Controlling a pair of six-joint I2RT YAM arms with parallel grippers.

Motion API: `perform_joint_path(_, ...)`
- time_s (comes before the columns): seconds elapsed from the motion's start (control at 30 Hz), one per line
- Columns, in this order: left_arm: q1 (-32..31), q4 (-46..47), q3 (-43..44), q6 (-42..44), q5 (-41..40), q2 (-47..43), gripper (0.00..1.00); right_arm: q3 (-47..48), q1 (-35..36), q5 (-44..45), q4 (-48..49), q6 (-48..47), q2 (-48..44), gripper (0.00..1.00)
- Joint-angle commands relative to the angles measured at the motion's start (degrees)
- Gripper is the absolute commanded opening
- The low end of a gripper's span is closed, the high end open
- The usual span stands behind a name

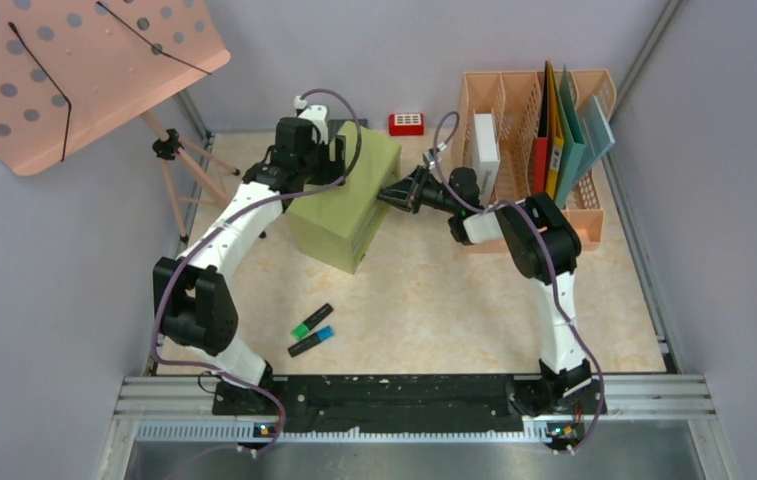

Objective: Organize the desk
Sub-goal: Open the drawer in the storage box.

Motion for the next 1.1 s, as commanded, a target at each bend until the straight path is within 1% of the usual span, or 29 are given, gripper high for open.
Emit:
perform_joint_path(0.0,-5.7,-12.4,1.2,6.4,-2.3,-0.7,0.87,2.7,0.1,-2.5,-0.4,-5.7,-3.0,0.00)
perform_joint_path(0.07,-8.6,-12.3,1.5,8.3,-4.9,-0.8,0.90,2.7,0.1,-2.6,-0.7,-6.0,-3.0,0.00)
perform_joint_path(0.2,-13.4,-12.0,2.4,10.6,-9.0,1.0,0.94,2.8,0.1,-2.6,-0.7,-6.2,-2.8,0.00)
perform_joint_path(0.33,-16.0,-12.0,3.9,10.7,-9.6,3.2,0.95,3.0,0.2,-2.7,-0.8,-6.2,-2.8,0.00)
perform_joint_path(0.5,-17.3,-11.0,5.0,10.2,-8.8,4.0,0.95,3.5,0.1,-2.7,-0.4,-5.8,-2.5,0.00)
perform_joint_path(0.9,-17.9,-10.9,5.1,12.0,-16.8,7.6,0.94,3.7,0.4,-2.8,0.1,-4.9,-2.7,0.00)
perform_joint_path(1.07,-18.0,-11.7,5.6,12.7,-23.6,9.6,0.94,2.7,0.5,-2.8,0.3,-4.8,-3.6,0.00)
